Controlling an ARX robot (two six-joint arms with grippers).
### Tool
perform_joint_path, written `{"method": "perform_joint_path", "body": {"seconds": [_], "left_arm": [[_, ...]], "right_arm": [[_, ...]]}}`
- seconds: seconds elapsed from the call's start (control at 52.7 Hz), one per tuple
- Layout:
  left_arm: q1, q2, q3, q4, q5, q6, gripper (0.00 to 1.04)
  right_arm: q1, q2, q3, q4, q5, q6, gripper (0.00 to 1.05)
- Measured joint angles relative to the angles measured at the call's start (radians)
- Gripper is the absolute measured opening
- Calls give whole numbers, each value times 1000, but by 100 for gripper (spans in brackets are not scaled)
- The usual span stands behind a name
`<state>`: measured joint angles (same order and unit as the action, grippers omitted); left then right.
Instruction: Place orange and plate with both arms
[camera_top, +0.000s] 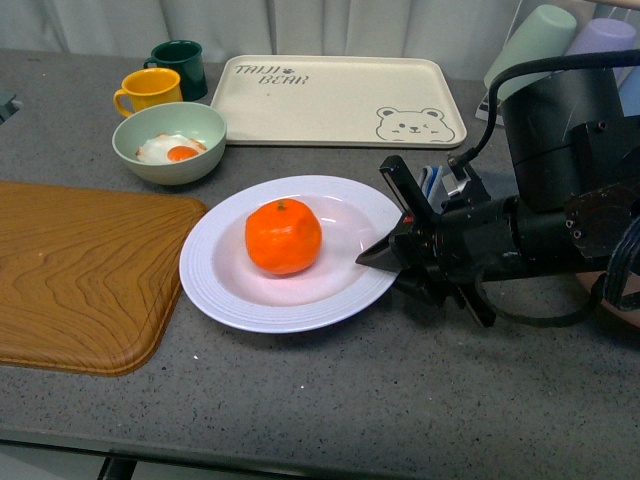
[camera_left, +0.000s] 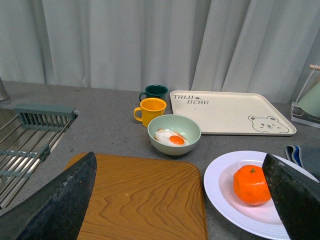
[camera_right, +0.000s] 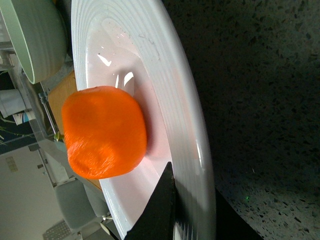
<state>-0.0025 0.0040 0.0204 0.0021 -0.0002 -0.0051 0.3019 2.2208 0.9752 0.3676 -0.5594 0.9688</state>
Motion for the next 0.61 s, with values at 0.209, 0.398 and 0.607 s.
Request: {"method": "perform_joint_path", "body": {"seconds": [0.209, 0.398, 0.607], "left_arm": [[0, 0, 0, 0, 0, 0, 98], [0, 0, 0, 0, 0, 0, 98], [0, 0, 0, 0, 0, 0, 98]], "right_arm": [[1, 0, -62, 158, 2, 15, 4], [-31, -14, -120, 319, -33, 66, 4], [-69, -36, -32, 300, -63, 90, 4]]}}
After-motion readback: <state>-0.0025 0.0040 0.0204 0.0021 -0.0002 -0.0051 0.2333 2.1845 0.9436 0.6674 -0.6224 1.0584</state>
